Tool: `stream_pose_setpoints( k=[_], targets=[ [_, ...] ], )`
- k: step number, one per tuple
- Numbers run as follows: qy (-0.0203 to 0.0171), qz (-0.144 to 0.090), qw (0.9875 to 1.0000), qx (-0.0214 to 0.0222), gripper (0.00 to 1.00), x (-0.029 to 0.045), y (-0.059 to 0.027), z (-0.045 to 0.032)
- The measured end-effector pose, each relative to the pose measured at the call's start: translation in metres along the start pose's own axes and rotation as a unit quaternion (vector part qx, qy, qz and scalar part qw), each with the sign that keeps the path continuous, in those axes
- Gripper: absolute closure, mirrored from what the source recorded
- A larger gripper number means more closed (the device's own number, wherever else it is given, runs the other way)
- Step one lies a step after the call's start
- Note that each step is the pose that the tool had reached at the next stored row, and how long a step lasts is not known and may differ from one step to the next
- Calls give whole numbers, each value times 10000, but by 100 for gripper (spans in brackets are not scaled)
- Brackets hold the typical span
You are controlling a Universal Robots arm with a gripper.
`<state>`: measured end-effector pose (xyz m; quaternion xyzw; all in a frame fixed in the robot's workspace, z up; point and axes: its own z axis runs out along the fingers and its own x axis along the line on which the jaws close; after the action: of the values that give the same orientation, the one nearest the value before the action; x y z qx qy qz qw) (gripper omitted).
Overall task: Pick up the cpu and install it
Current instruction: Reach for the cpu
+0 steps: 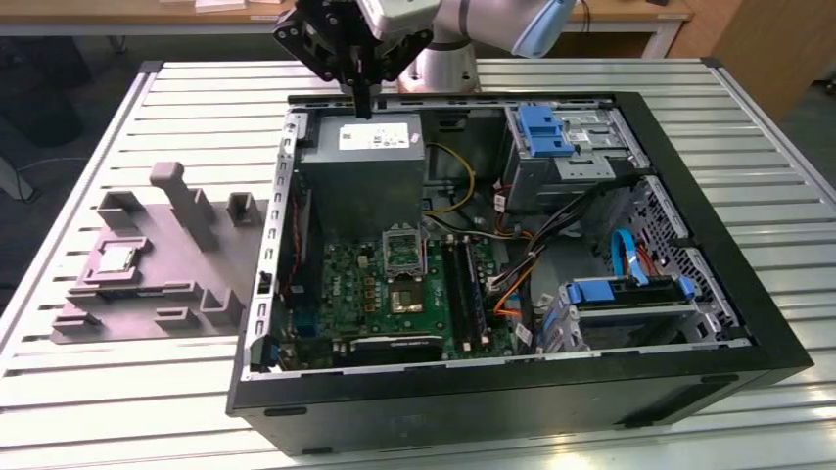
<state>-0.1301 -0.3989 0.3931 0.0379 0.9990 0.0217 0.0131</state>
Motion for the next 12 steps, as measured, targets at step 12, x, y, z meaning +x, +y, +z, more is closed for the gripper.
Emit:
stream_pose_setpoints(
  k=[12],
  targets=[
    [0,0,10000,0,89,230,-18,12]
  ],
)
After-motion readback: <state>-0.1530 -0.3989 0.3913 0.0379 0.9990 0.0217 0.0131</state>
